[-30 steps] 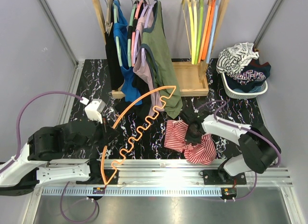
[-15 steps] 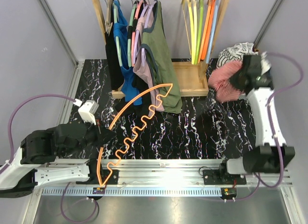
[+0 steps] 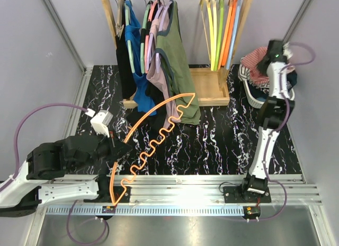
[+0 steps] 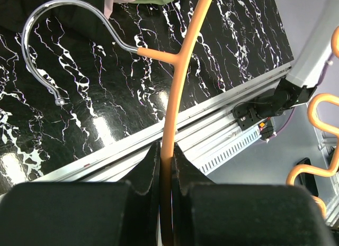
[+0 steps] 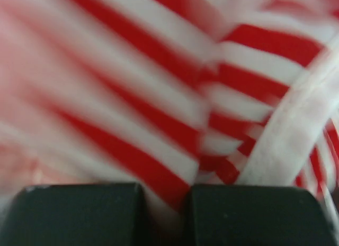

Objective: Remove the tank top from the hanger

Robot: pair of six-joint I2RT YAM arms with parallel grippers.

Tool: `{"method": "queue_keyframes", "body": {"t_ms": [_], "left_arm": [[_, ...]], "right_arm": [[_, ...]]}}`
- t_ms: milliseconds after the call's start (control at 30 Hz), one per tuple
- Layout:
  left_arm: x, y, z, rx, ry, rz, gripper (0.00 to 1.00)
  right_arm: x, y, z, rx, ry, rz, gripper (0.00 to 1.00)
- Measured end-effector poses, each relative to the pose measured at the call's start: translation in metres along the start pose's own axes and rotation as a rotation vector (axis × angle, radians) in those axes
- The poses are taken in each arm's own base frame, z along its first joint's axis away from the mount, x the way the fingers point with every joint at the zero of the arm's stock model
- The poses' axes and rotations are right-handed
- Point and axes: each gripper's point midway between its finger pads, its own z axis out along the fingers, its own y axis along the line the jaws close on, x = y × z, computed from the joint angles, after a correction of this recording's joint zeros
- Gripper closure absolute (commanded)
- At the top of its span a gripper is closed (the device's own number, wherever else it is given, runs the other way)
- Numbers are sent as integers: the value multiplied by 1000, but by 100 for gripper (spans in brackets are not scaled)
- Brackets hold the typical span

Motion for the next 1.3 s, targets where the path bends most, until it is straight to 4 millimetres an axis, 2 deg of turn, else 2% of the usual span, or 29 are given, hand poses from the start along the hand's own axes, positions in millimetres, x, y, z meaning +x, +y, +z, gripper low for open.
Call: {"method": "queue_keyframes", "body": {"t_ms": [67, 100, 133, 167, 200, 300, 333, 367, 467, 533, 633, 700, 767, 833, 867, 933, 967, 1067, 1133, 1300], "left_arm": [[1, 0, 1, 0, 4, 1, 100], [2, 0, 1, 0, 5, 0, 100], [2, 0, 0, 2, 4, -1, 100], [1, 0, 0, 3, 3, -1, 100], [1, 1, -1, 6, 0, -4, 100], [1, 1, -2, 7, -1, -7, 100], [1, 1, -1, 7, 0, -6, 100], [2, 1, -1, 5, 2, -4, 100], [3, 1, 1, 2, 11, 6, 100], [4, 1, 2, -2, 17, 20, 100], [5, 0, 5, -9, 24, 44, 100], [5, 1, 7, -12, 27, 63, 100], [6, 1, 8, -17, 34, 86, 100], [9, 0, 12, -19, 52, 119, 100], [11, -1, 14, -17, 66, 140, 100], [15, -4, 19, -14, 98, 189, 100], [18, -5, 22, -9, 118, 216, 100], [27, -10, 29, 12, 179, 298, 100], [33, -12, 32, 26, 219, 351, 100], [47, -17, 31, 87, 310, 452, 100]], "right_arm": [[52, -24, 51, 64, 117, -18, 100], [66, -27, 65, 62, 146, -12, 99], [72, -23, 70, 47, 155, -9, 95], [71, -18, 66, 39, 152, -14, 88], [68, -14, 61, 32, 151, -16, 72], [66, -9, 56, 4, 174, -14, 35], [65, -4, 54, -24, 187, -6, 8], [62, 0, 50, -45, 187, -8, 1], [51, 17, 26, -125, 195, -8, 0], [37, 18, 1, -145, 191, 1, 0], [-9, 13, -55, -181, 122, 32, 0], [-45, 8, -105, -214, 46, 46, 0], [-80, -3, -170, -245, -52, 55, 0], [-86, -20, -241, -275, -115, 45, 0], [-80, -26, -269, -294, -127, 40, 0], [-52, -36, -330, -375, -131, 22, 0], [-34, -40, -352, -429, -122, 11, 0], [38, -46, -409, -630, -5, -38, 0], [88, -39, -435, -806, 140, -74, 0], [185, -33, -453, -1048, 565, -121, 2]]}}
